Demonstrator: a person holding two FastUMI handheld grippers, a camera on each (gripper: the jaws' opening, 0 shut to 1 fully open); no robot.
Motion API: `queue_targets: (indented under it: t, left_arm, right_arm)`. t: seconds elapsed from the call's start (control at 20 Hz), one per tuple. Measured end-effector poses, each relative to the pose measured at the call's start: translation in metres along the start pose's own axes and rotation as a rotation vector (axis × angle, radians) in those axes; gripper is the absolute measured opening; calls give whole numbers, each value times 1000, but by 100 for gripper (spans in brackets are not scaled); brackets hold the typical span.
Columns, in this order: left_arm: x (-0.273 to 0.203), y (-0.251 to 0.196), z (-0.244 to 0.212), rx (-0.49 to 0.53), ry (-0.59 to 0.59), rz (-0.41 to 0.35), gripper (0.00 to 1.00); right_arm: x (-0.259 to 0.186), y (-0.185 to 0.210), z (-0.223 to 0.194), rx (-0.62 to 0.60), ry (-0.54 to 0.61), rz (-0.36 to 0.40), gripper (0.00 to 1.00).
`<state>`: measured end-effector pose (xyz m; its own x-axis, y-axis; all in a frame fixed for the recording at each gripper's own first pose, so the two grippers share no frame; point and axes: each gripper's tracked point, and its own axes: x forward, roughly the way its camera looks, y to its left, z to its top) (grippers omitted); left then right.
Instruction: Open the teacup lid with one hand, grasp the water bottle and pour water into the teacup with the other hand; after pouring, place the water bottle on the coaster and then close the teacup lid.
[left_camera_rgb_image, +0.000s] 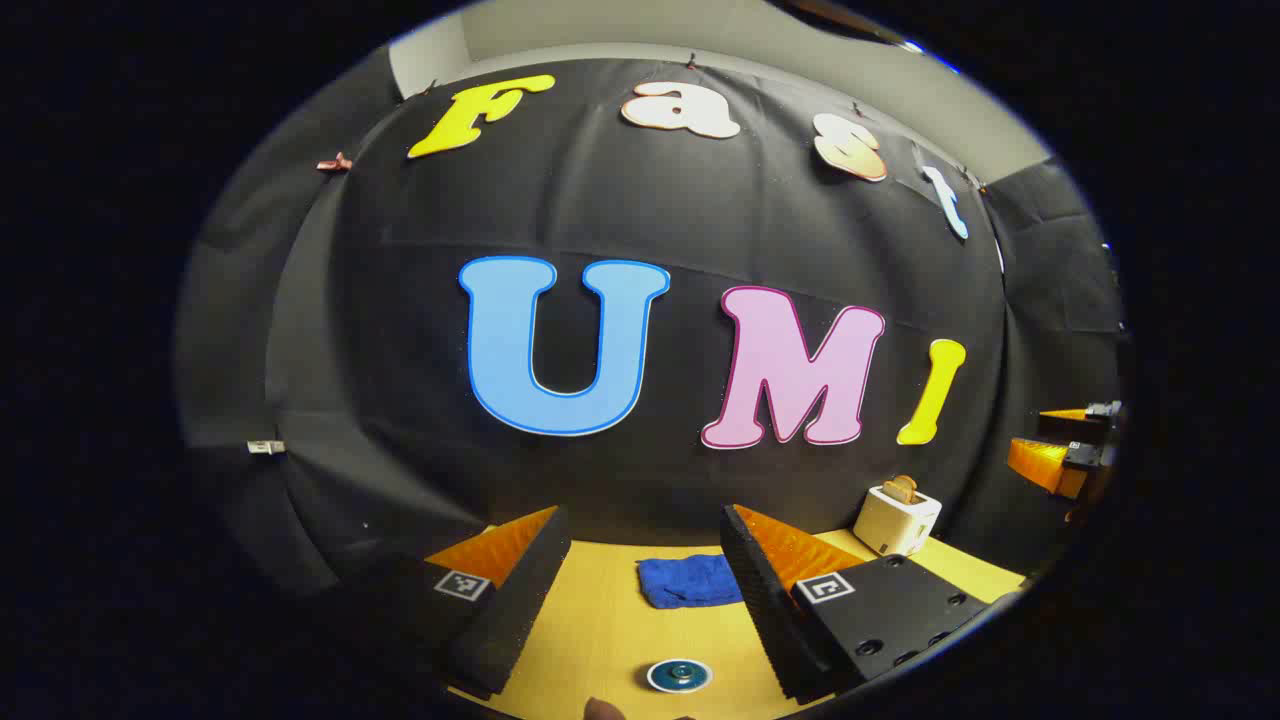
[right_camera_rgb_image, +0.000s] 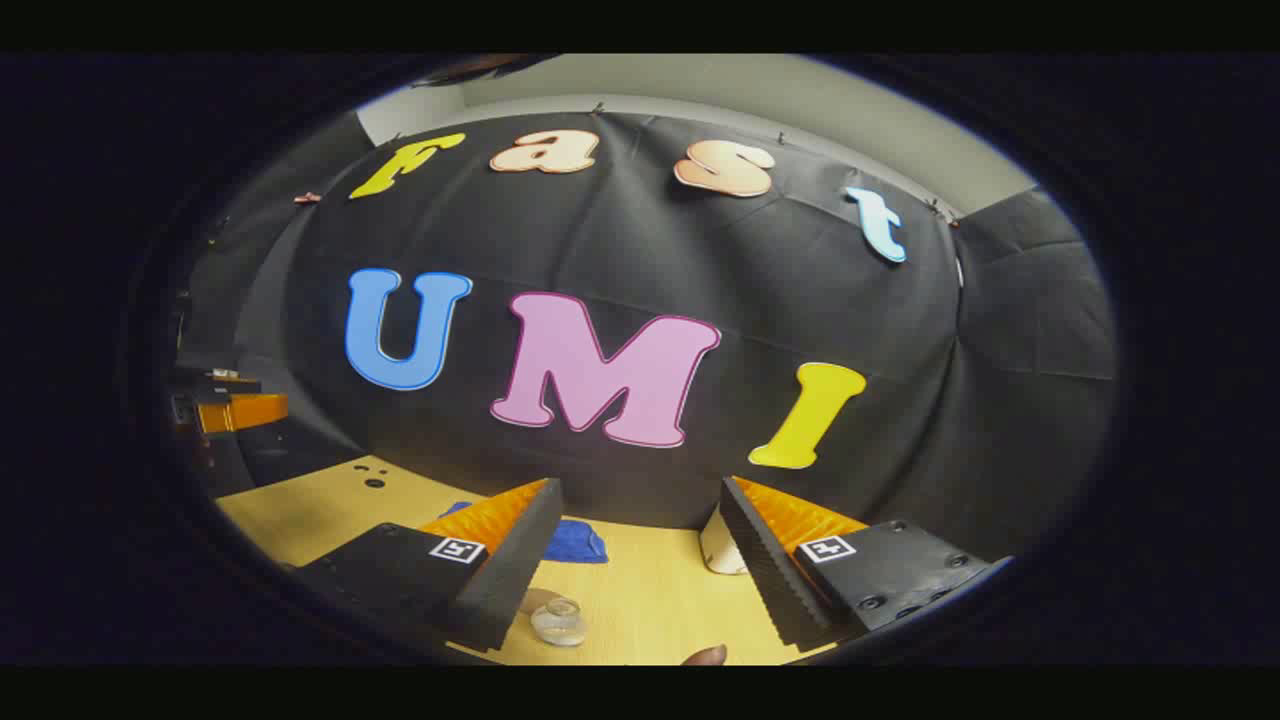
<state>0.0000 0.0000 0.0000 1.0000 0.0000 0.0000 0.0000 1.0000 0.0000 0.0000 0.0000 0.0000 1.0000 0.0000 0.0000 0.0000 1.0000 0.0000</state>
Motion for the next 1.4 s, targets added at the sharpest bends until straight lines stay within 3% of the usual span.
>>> queue_targets:
  t: [0.25, 0.9, 1.1, 1.4]
  left_arm:
    - [-10, -20, 4, 90, -25, -45, 95]
    - [-10, -33, -9, 54, 14, -74, 95]
    - [-6, -36, -52, 50, 62, -77, 95]
    - [9, -54, -158, 89, 156, -120, 94]
  right_arm:
    - [-1, 7, -1, -5, -8, 30, 98]
    - [-8, 10, -12, 11, -9, 43, 96]
    - [-10, 18, -32, 16, 16, 55, 96]
    - [-19, 27, -82, 11, 112, 74, 98]
